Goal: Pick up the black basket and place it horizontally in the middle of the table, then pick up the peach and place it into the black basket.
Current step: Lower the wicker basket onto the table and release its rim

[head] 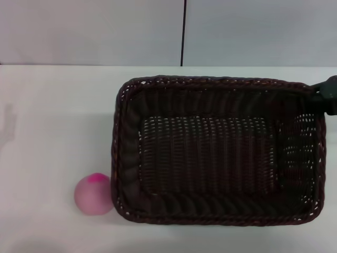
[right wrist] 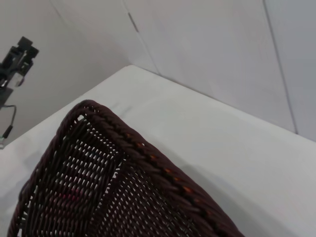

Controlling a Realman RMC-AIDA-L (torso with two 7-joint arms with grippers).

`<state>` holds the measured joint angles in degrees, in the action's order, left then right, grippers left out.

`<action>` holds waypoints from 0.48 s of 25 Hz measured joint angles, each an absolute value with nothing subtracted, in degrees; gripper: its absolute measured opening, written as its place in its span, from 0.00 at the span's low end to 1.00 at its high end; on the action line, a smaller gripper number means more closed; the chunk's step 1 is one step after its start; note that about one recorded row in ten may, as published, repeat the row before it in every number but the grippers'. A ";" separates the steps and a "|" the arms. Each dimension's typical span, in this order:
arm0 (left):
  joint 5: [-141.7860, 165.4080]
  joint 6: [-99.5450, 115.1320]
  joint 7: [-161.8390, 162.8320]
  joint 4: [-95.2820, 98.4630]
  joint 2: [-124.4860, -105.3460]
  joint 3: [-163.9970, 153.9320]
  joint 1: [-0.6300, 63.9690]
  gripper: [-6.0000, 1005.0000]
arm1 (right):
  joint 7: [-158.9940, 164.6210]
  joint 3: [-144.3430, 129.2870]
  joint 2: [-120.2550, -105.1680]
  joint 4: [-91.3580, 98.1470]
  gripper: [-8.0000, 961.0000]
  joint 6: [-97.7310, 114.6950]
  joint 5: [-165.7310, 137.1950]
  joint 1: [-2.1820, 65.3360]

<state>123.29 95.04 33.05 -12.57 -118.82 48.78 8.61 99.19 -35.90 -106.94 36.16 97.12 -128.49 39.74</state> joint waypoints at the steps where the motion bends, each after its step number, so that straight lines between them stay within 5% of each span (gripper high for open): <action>1: 123.32 94.74 33.05 -12.57 -118.82 48.78 8.61 0.71 | 98.87 -36.07 -107.20 36.01 0.18 97.07 -128.49 39.89; 12: 123.34 94.43 33.04 -12.57 -118.87 48.11 8.70 0.71 | 98.31 -40.81 -109.43 36.32 0.18 91.52 -128.70 41.33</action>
<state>123.34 94.43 33.04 -12.57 -118.87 48.11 8.70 98.31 -40.81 -109.43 36.31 91.52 -128.70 41.33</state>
